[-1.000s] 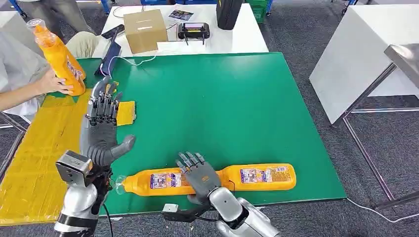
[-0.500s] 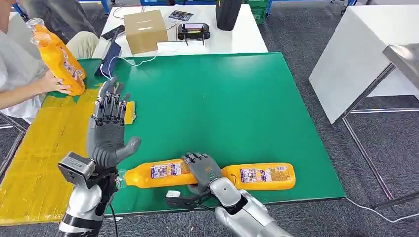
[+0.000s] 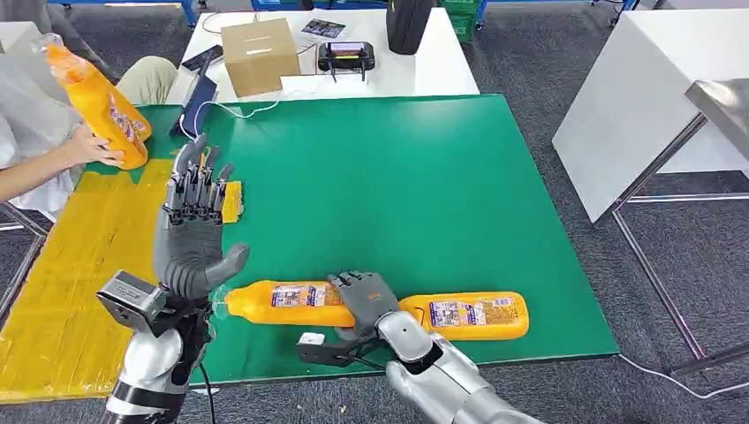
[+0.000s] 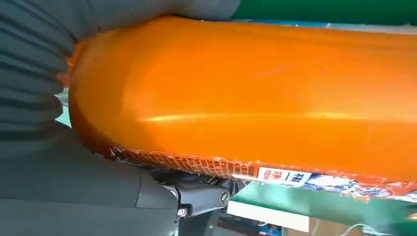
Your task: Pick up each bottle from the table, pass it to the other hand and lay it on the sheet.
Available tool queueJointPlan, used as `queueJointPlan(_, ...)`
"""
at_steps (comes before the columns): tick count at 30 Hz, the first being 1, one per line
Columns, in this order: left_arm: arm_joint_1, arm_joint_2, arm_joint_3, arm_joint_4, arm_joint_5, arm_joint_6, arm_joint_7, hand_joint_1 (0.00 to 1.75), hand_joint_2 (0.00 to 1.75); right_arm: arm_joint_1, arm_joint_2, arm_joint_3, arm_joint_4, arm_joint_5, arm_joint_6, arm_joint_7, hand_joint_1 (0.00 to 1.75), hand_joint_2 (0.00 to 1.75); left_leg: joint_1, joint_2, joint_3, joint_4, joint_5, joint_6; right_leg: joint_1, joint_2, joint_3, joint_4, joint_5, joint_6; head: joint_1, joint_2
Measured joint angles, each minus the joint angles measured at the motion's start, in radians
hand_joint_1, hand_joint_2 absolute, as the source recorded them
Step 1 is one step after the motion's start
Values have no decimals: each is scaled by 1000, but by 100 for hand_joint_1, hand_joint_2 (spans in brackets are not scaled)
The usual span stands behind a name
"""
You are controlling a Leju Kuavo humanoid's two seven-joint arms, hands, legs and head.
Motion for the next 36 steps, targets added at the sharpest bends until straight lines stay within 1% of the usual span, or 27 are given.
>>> queueJointPlan(2, 0, 0, 0, 0, -9, 0, 0, 0, 175, 12, -3, -20, -10, -18, -66, 0, 175, 175, 0, 0, 0, 0, 0, 0, 0, 0, 0, 0, 0, 0, 0, 0)
queueJointPlan(4, 2, 0, -1, 0, -24, 2, 0, 0, 175, 42, -13, -54, -51, -47, -155, -7, 175, 175, 0, -1, -2, 0, 1, 1, 0, -1, 0, 0, 0, 0, 0, 0)
queueJointPlan(6, 4, 0, -3, 0, -39, 2, 8, 0, 175, 74, -24, -104, -116, -92, -235, -44, 175, 175, -1, -1, -3, 0, 1, 1, 0, 0, -1, 0, 0, 0, 0, 0)
queueJointPlan(8, 6, 1, -14, 0, -64, 2, 22, 0, 175, 111, -32, -173, -206, -171, -305, -107, 175, 175, -1, -1, -3, 0, 0, 1, 0, -1, -1, 0, 0, 1, 0, 0)
queueJointPlan(13, 6, 7, -45, 14, -146, 10, 45, 0, 175, 187, -43, -307, -368, -313, -367, -209, 175, 175, -1, -1, -4, 0, 0, 1, 0, 0, -2, 0, 0, 1, 0, 0)
queueJointPlan(16, 4, 10, -62, 28, -166, 12, 50, 0, 175, 214, -46, -357, -427, -344, -371, -231, 175, 175, -1, 0, -4, 0, 0, 0, 0, 0, -3, 0, 0, 0, 0, 0)
queueJointPlan(18, 3, 13, -76, 35, -195, 11, 56, 0, 175, 235, -46, -384, -461, -398, -375, -261, 175, 175, 0, 0, -4, 0, 0, 0, 0, 0, -3, 0, 0, 0, 0, 0)
queueJointPlan(23, 2, 20, -122, 53, -256, 11, 75, 0, 175, 282, -42, -457, -554, -604, -361, -366, 175, 175, -1, 0, -4, 0, 0, 0, 0, 0, -3, 0, 0, 1, 0, 0)
queueJointPlan(26, 2, 24, -144, 65, -263, 11, 79, 0, 175, 308, -32, -487, -607, -695, -346, -428, 175, 175, -1, 0, -4, 0, 0, 0, 0, 0, -3, 0, 0, 1, 0, 0)
queueJointPlan(29, 0, 26, -159, 77, -261, 9, 85, 0, 175, 324, -22, -497, -645, -737, -319, -459, 175, 175, -1, 0, -4, 0, 0, 0, 0, 0, -3, 0, 0, 1, 0, 0)
queueJointPlan(32, -3, 27, -177, 91, -249, -16, 93, 0, 175, 331, -16, -491, -669, -775, -258, -498, 175, 175, 0, 0, -4, 0, 0, 0, 0, 0, -3, 0, 0, 0, 0, 0)
queueJointPlan(36, -13, 28, -196, 111, -228, -34, 95, 0, 175, 331, -11, -455, -675, -748, -220, -509, 175, 175, 0, 0, -4, 0, 0, 0, 0, 0, -3, 0, 0, 0, 0, 0)
